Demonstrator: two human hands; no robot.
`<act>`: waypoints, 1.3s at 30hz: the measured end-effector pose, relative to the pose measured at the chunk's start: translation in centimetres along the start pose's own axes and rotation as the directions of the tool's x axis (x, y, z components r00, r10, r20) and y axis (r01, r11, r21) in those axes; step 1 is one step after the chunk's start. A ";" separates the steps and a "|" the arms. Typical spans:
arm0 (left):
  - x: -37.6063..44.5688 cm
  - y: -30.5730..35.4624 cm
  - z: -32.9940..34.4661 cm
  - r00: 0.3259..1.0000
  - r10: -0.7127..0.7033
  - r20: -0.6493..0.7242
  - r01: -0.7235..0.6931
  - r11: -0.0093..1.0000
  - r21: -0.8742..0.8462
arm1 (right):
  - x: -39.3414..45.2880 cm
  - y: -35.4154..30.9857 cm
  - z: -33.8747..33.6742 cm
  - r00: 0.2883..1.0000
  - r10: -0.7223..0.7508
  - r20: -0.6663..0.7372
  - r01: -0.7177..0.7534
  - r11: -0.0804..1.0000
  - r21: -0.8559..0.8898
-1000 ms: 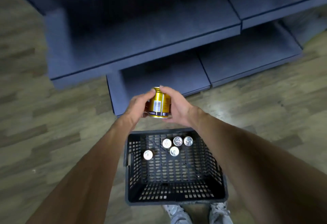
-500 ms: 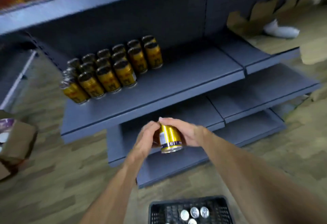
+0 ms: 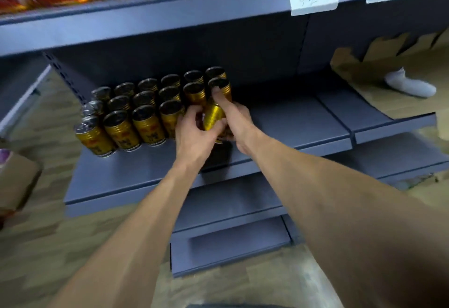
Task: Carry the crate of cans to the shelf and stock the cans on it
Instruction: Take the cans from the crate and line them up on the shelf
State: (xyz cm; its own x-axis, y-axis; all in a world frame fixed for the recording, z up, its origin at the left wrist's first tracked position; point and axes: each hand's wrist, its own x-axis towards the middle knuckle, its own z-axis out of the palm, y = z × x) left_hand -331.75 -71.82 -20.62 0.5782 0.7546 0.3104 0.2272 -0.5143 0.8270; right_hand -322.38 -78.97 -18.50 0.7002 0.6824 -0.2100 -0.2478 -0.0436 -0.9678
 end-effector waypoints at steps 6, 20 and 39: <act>1.2 -2.6 1.4 0.992 -0.121 0.029 0.121 0.992 -0.031 | 2.5 1.4 -1.1 1.000 -0.023 -0.017 0.022 0.997 -0.068; -1.1 -4.2 1.8 0.982 -0.129 -0.141 0.133 0.991 0.022 | 5.3 3.8 0.2 0.987 -0.119 -0.105 0.110 0.990 -0.086; 1.4 -5.0 2.3 0.707 -0.475 -0.524 0.433 0.876 -0.210 | 4.0 6.7 2.2 0.874 -0.477 -0.089 0.391 0.801 -0.453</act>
State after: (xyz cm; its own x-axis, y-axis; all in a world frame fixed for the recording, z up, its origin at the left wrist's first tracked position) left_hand -330.29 -69.08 -25.39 -0.1101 0.9913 0.0723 0.2846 -0.0383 0.9579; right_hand -322.70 -74.93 -25.55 0.7898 0.5526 0.2660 0.3790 -0.0987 -0.9201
